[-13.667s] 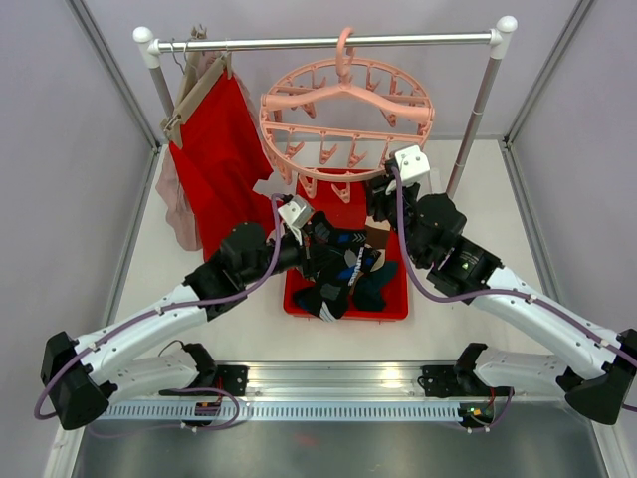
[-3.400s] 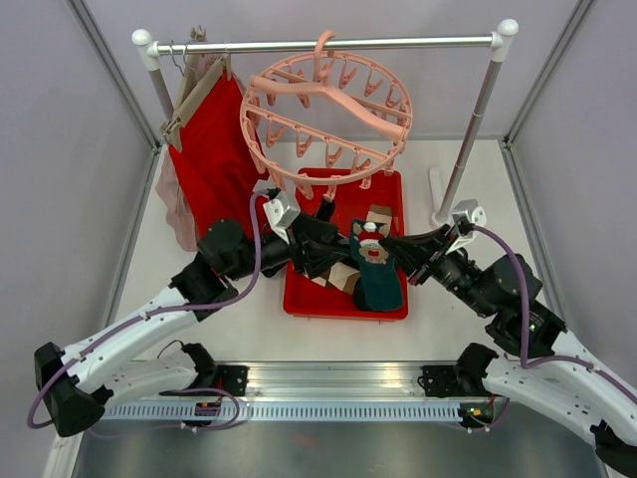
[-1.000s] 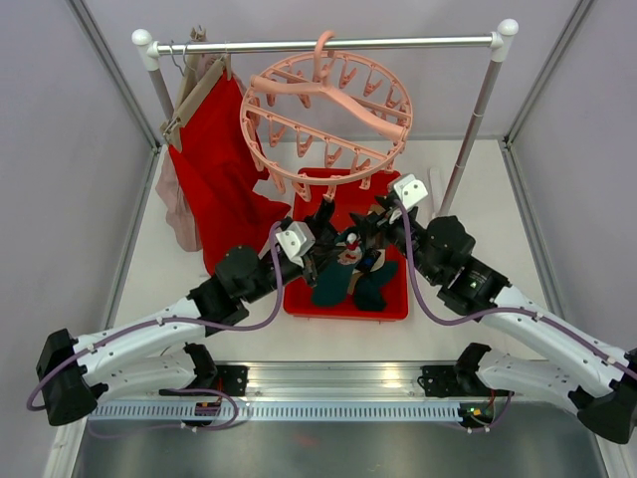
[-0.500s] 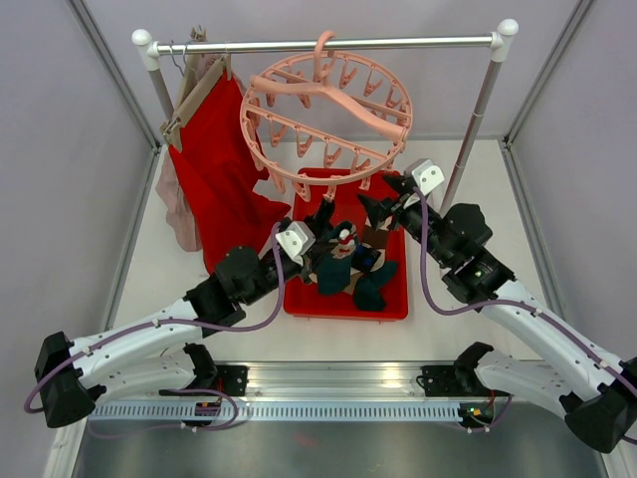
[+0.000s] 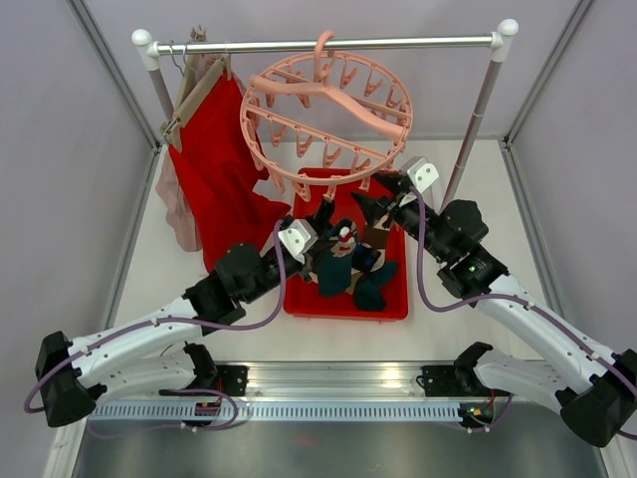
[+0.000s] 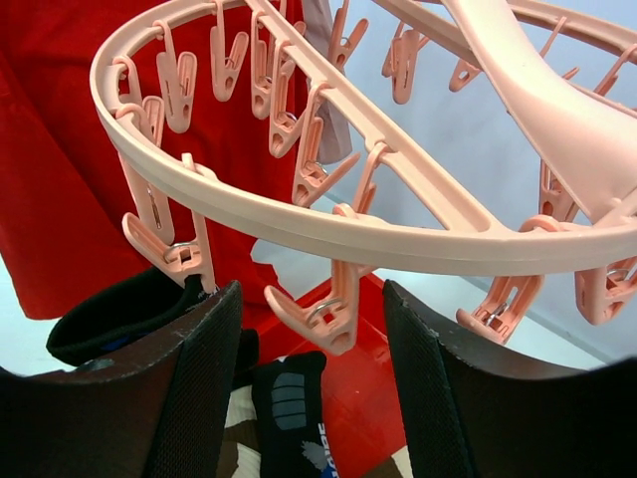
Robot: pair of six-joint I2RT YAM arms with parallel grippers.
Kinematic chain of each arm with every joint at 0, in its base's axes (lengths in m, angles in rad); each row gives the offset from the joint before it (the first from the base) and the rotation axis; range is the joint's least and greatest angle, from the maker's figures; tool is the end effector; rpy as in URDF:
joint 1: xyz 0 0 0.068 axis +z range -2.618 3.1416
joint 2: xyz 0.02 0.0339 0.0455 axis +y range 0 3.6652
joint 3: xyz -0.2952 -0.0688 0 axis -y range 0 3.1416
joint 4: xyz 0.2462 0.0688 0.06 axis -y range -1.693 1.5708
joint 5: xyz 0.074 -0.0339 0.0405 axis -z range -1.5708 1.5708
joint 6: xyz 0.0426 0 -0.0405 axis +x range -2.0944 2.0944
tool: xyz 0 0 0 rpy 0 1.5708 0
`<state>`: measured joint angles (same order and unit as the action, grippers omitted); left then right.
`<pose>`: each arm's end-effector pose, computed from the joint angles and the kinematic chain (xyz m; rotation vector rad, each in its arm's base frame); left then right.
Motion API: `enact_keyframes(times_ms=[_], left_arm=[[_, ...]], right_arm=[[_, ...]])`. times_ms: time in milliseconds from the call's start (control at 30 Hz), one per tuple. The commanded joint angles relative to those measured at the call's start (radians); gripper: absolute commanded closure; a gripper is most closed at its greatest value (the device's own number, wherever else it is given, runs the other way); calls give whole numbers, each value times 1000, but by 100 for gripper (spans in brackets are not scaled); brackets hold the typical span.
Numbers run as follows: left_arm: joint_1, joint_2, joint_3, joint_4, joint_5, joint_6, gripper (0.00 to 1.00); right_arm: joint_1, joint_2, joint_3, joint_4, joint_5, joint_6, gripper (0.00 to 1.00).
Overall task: Clip the socks to the hanger
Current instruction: Open the clamp at the hanger.
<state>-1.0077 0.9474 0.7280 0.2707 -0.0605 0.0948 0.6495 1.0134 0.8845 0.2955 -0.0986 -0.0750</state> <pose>0.1182 -0.1825 0.3641 0.7737 1.3532 -0.6805 0.1810 0.1427 0.4112 -0.5825 1.3027 0.5445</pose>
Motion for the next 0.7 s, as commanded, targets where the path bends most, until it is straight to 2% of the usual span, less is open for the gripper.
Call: enact_keyframes(times_ms=[0, 133, 467, 667], left_arm=[[-5, 13, 54, 10, -10, 31, 98], [-3, 27, 67, 16, -2, 25, 98], [-5, 77, 82, 67, -2, 32, 98], [-5, 128, 90, 120, -78, 126, 98]], right_arm=[[-5, -15, 17, 56, -32, 4, 36], [-5, -3, 42, 31, -41, 1, 41], [-5, -6, 67, -5, -35, 18, 67], [-5, 2, 94, -42, -36, 61, 81]])
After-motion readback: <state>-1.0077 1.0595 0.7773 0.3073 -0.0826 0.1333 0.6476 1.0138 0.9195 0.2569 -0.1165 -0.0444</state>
